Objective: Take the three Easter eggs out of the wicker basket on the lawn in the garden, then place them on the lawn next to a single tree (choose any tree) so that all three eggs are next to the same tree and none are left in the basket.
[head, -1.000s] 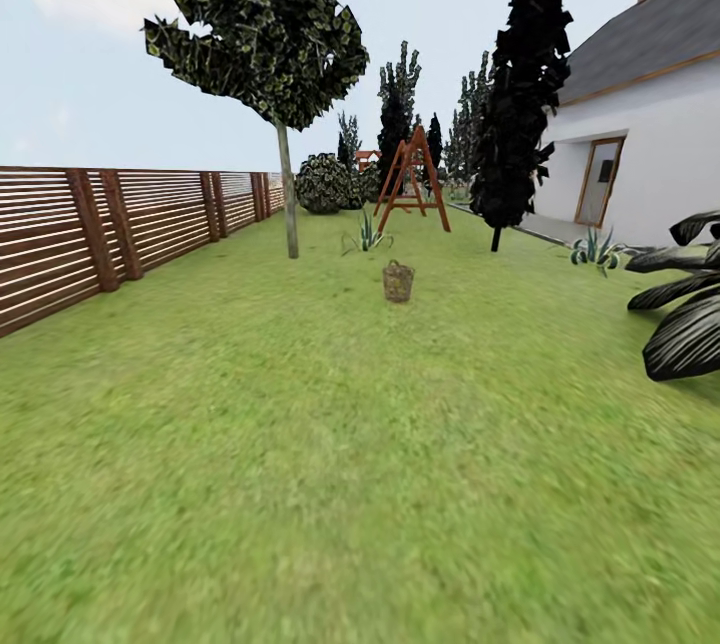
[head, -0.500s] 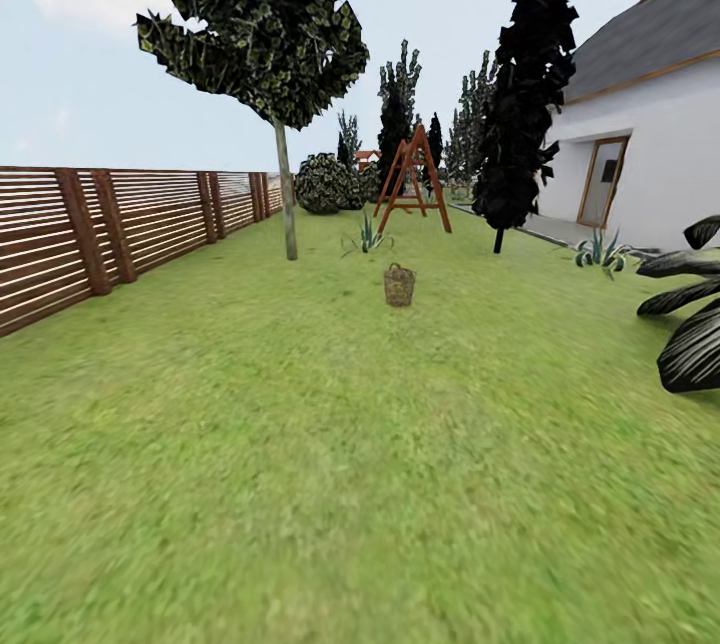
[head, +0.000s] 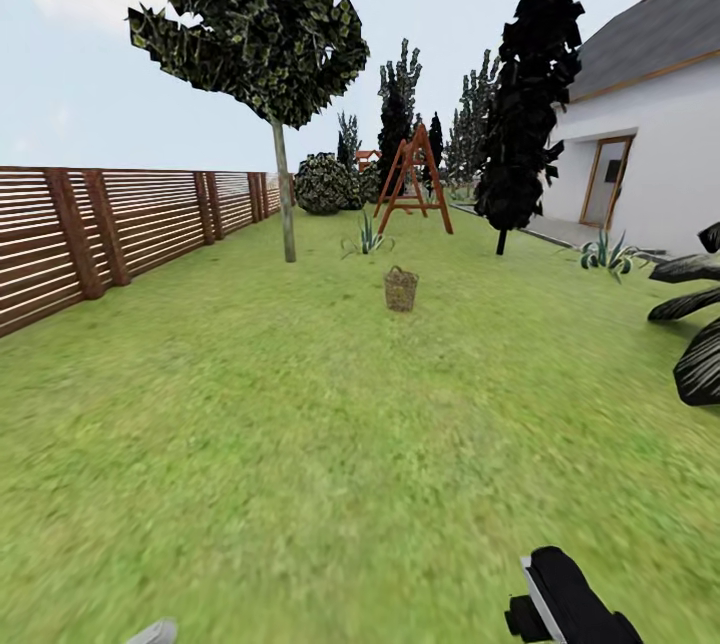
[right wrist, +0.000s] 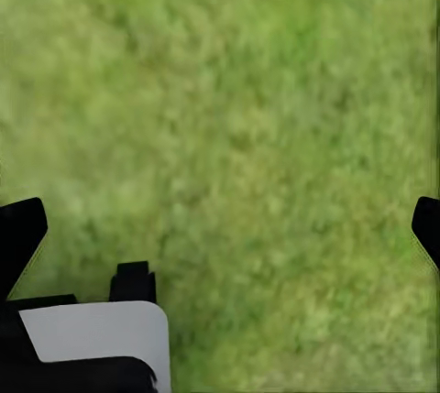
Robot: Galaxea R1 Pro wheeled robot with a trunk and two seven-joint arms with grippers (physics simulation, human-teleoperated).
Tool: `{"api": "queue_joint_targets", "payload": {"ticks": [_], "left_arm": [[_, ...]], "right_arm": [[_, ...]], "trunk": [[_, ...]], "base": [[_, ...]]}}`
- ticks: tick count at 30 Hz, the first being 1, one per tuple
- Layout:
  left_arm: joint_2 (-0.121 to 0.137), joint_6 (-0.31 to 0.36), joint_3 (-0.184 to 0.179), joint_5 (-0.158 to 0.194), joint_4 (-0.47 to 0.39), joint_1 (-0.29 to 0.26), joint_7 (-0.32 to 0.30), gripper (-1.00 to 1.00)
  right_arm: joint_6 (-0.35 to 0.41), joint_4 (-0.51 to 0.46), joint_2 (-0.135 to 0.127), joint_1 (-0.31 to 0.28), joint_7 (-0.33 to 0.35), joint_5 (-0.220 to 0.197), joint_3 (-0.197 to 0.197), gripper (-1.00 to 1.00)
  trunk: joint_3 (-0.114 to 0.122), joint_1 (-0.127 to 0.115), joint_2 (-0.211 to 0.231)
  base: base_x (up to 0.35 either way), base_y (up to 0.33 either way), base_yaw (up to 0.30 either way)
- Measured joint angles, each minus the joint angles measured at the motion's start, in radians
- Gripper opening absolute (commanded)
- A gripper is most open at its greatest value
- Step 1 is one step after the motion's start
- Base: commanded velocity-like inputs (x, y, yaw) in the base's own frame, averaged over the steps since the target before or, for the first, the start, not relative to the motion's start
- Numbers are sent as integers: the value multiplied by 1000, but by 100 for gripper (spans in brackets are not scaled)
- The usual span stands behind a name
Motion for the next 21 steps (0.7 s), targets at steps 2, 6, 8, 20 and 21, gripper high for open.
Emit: {"api": "queue_joint_targets", "payload": {"ticks": [2, 6, 8, 20, 21], "left_arm": [[-1, 0, 0, -1, 1, 0, 0, 100], [-4, -1, -7, -1, 3, 0, 0, 100], [-5, -2, -18, -1, 5, 0, 1, 100], [-32, -5, -25, 4, 293, -233, 62, 100], [-34, -5, -27, 2, 302, -236, 63, 100]], "right_arm": [[1, -2, 2, -2, -1, 1, 2, 100], [1, -24, 5, -4, -2, 2, 4, 100], [1, -35, 7, -4, -3, 3, 4, 100], [-28, -39, 12, -3, -3, 9, 3, 100], [-30, -40, 15, -3, -6, 10, 3, 100]], "trunk": [[0, 0, 0], [0, 0, 0], [0, 0, 0], [0, 0, 0], [0, 0, 0]], "base": [[341, 0, 0], [341, 0, 0], [341, 0, 0], [341, 0, 0], [339, 0, 0]]}}
